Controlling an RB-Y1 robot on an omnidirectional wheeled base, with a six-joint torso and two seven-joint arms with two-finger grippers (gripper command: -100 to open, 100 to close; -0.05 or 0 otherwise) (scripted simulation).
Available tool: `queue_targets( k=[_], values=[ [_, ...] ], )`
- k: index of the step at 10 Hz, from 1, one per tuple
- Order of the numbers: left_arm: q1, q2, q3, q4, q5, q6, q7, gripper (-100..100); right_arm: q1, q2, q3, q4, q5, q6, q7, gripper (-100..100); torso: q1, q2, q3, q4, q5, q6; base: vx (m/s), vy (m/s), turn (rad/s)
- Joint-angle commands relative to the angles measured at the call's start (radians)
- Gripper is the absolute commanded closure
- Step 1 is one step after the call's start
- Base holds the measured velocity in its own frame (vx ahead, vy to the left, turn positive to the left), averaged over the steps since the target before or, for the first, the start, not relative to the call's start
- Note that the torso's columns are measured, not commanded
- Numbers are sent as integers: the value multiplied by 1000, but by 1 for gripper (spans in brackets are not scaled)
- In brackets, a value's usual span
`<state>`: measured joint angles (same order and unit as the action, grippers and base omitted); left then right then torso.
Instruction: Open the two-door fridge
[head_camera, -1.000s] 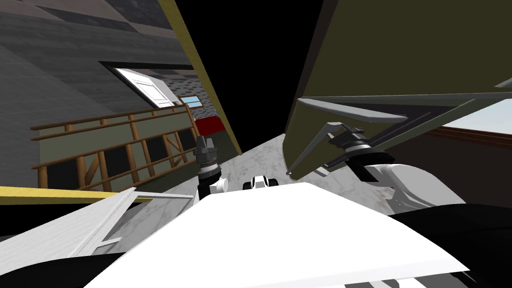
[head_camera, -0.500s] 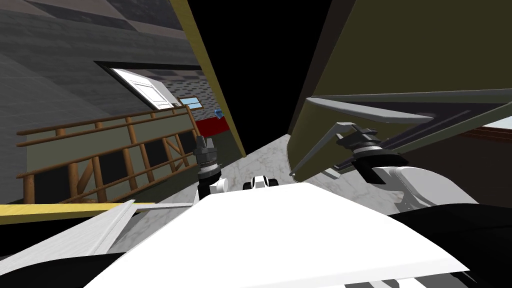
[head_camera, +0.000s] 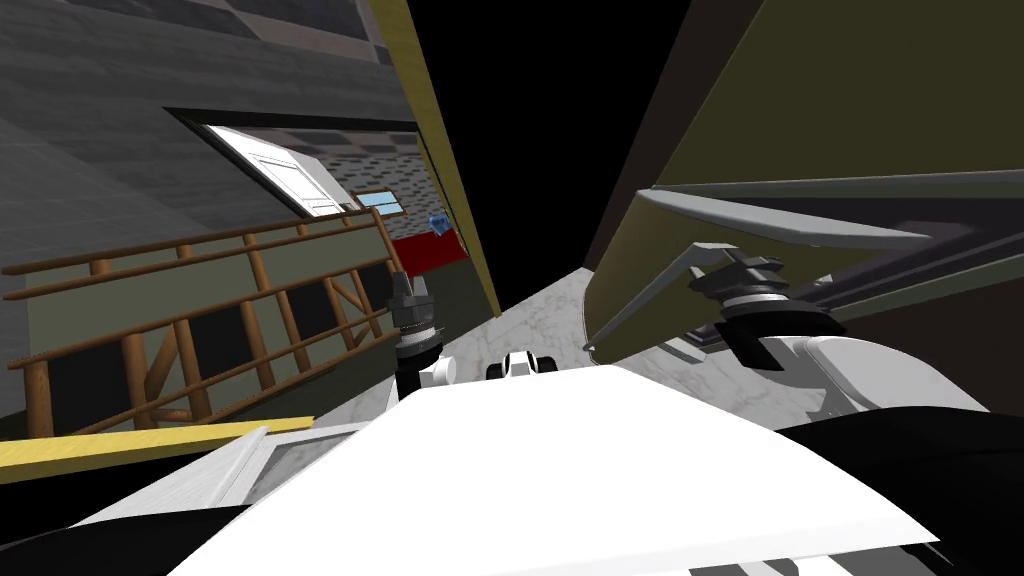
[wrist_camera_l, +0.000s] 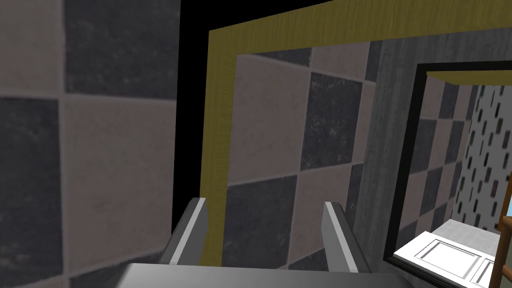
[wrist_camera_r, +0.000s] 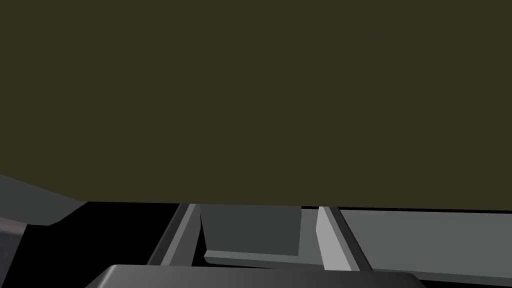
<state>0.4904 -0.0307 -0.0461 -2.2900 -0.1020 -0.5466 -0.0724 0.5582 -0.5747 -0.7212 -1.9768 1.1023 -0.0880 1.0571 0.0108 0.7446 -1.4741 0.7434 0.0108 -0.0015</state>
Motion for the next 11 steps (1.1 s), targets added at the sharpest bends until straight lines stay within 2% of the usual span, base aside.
queue_targets(
  k=[1,3,7,8,10,11],
  values=[
    [0,0,0,0,0,0,0,0,8,0,-7,14,-1,16,-1,100,-8,5,3,1,-2,1,144,117,-16],
    [0,0,0,0,0,0,0,0,13,-2,-17,24,-3,31,-1,100,-1,-10,-6,-3,-2,-2,196,189,-31],
    [0,0,0,0,0,0,0,0,30,-10,-47,53,-7,76,-3,100,-3,-7,-4,-3,-2,-2,174,205,-9],
    [0,0,0,0,0,0,0,0,55,-34,-55,64,-27,56,-23,-100,-3,-9,-6,-3,-1,-3,120,116,-87],
    [0,0,0,0,0,0,0,0,72,-66,-72,74,-47,49,-43,-100,-16,-2,0,-4,-11,-1,9,13,-34],
    [0,0,0,0,0,0,0,0,80,-82,-81,79,-57,46,-53,-100,-16,-2,0,-2,-9,1,1,4,-40]
  ],
)
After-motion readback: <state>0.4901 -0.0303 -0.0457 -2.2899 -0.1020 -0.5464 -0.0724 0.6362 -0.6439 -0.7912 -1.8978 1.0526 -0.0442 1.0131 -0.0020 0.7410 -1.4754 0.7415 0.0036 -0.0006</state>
